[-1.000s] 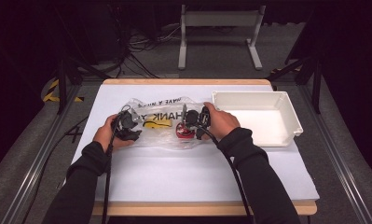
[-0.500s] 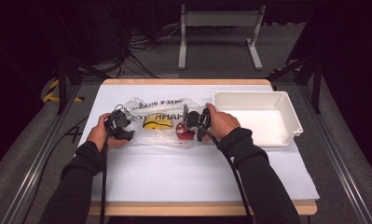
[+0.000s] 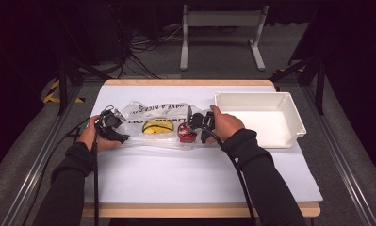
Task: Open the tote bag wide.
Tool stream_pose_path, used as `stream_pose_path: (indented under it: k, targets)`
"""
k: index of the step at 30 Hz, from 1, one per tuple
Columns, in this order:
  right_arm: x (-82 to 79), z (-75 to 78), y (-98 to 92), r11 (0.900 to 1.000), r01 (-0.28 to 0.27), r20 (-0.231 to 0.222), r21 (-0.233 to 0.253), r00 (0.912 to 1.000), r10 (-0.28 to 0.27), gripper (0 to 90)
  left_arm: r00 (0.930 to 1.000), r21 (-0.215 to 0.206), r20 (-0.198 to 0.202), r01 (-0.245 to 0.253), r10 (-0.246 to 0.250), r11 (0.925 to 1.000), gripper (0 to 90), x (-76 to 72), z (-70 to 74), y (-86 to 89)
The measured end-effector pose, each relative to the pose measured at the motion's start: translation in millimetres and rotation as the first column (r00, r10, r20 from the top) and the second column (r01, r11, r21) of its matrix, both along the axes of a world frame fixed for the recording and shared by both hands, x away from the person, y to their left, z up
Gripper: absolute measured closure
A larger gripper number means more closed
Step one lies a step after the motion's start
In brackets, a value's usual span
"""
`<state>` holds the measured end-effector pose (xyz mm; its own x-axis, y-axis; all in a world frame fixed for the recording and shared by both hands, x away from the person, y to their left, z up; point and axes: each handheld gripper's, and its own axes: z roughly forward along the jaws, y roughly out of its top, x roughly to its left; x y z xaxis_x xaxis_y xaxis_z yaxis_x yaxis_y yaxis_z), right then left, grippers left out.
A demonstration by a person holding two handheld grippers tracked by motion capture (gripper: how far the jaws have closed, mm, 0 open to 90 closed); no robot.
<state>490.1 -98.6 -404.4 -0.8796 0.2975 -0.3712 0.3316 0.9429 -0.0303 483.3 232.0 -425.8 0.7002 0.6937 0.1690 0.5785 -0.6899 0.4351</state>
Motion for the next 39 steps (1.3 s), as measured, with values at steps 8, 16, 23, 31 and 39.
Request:
stream_pose_path:
  k: [8, 16, 23, 31, 39]
  targets:
    - [-4.7, 11.9, -2.1, 0.995, -0.031, 0.032, 0.095, 0.9991, 0.028, 18.2, 0.9943, -0.09, 0.078, 0.08, -0.073, 0.9927, 12.6, -13.5, 16.0, -12.4]
    - [-11.5, 28.3, -10.8, 0.971, -0.069, 0.028, 0.227, 0.9975, 0.064, 12.1, 0.9723, -0.216, 0.176, 0.191, -0.155, 0.9576, 8.0, -32.1, 45.7, -24.4]
    - [-19.0, 42.9, -18.7, 0.925, -0.101, 0.041, 0.366, 0.9949, 0.093, 10.5, 0.9505, -0.27, 0.246, 0.255, -0.19, 0.9285, 7.8, -45.9, 58.8, -35.4]
    - [-25.7, 51.9, -20.4, 0.887, -0.11, 0.095, 0.449, 0.9926, 0.075, 12.3, 0.9284, -0.33, 0.322, 0.294, -0.186, 0.8969, 9.6, -66.0, 68.5, -34.6]
    - [-37.0, 61.1, -9.0, 0.855, -0.141, 0.118, 0.499, 0.9886, 0.094, 24.6, 0.9081, -0.334, 0.37, 0.327, -0.196, 0.8841, 14.8, -90.2, 66.6, -32.1]
